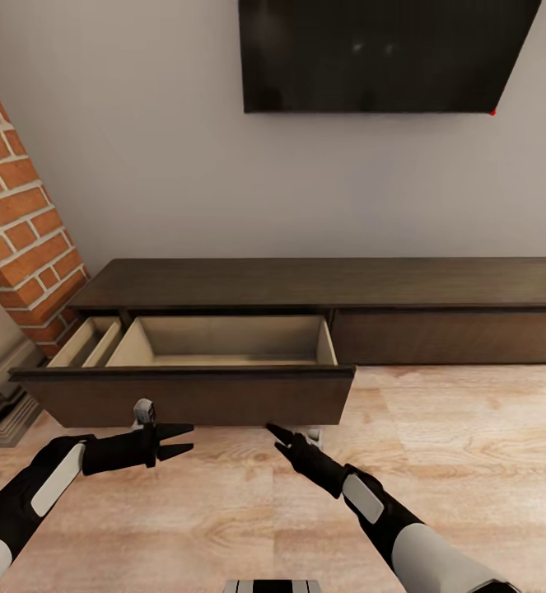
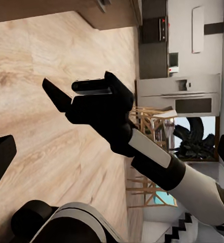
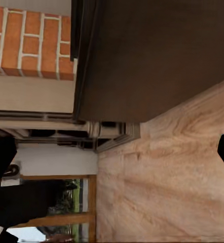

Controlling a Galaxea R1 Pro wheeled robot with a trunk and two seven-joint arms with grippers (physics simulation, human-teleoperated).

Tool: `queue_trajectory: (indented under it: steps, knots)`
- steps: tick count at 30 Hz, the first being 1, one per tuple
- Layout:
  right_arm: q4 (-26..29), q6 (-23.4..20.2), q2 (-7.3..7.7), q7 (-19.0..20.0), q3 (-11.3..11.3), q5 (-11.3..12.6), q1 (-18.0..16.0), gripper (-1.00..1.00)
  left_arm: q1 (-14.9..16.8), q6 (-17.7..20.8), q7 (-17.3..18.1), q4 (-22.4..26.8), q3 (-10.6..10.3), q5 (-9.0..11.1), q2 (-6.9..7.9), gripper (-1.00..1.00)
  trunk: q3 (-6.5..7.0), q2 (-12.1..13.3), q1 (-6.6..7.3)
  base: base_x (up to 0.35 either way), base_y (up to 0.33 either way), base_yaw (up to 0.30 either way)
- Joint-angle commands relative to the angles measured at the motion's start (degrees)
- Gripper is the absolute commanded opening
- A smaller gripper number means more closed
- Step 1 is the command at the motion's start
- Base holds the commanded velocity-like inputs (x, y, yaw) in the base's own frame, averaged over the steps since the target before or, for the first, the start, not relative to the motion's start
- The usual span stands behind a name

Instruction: Place each of the two pumpkins and all three candles from the living room inside a cabinet in the living room (use any cabinet), then make sure every cabinet is closed, and position the cauldron so it is next to a table in the living room.

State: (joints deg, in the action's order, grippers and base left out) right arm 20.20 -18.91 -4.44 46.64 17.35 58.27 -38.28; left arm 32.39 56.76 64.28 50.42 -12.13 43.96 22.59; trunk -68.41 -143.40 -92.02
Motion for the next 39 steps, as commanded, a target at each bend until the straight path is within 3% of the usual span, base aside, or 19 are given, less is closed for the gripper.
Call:
queue_trajectory:
  steps: [1,6,9,12,16,39]
  knots:
    - [0.02,-1.89,0.03,-0.21,0.25,0.18,-0.04,1.00,0.04,0.31,0.08,-0.04,-0.17,0.21,0.07,1.00,0.18,0.00,0.04,-0.036,0.000,0.000]
    - [-0.31,-7.98,0.38,-0.98,-0.02,0.10,-0.06,1.00,0.04,0.36,0.06,-0.01,-0.20,0.19,0.09,1.00,1.29,0.06,0.17,-0.010,0.000,0.000]
    - [-0.84,-9.09,2.52,-0.66,-0.49,0.74,-0.04,1.00,0.04,0.40,0.06,0.35,-0.23,0.16,0.09,1.00,1.96,0.10,0.25,-0.002,0.000,0.000]
    - [-0.83,-8.99,5.00,-0.13,-0.67,3.87,0.06,1.00,0.04,0.44,0.06,0.50,-0.25,0.16,0.11,1.00,2.62,0.14,0.32,0.000,0.000,0.000]
    - [-0.92,-6.52,6.10,1.17,-0.34,7.07,0.46,1.00,0.04,0.45,0.06,0.55,-0.26,0.19,0.23,1.00,3.38,1.38,1.02,0.000,0.000,0.000]
    - [-3.28,-5.38,6.48,4.29,-0.70,8.86,2.33,1.00,0.04,0.45,0.06,0.64,-0.26,-0.01,0.16,1.00,7.51,10.60,6.07,0.000,0.000,-0.010]
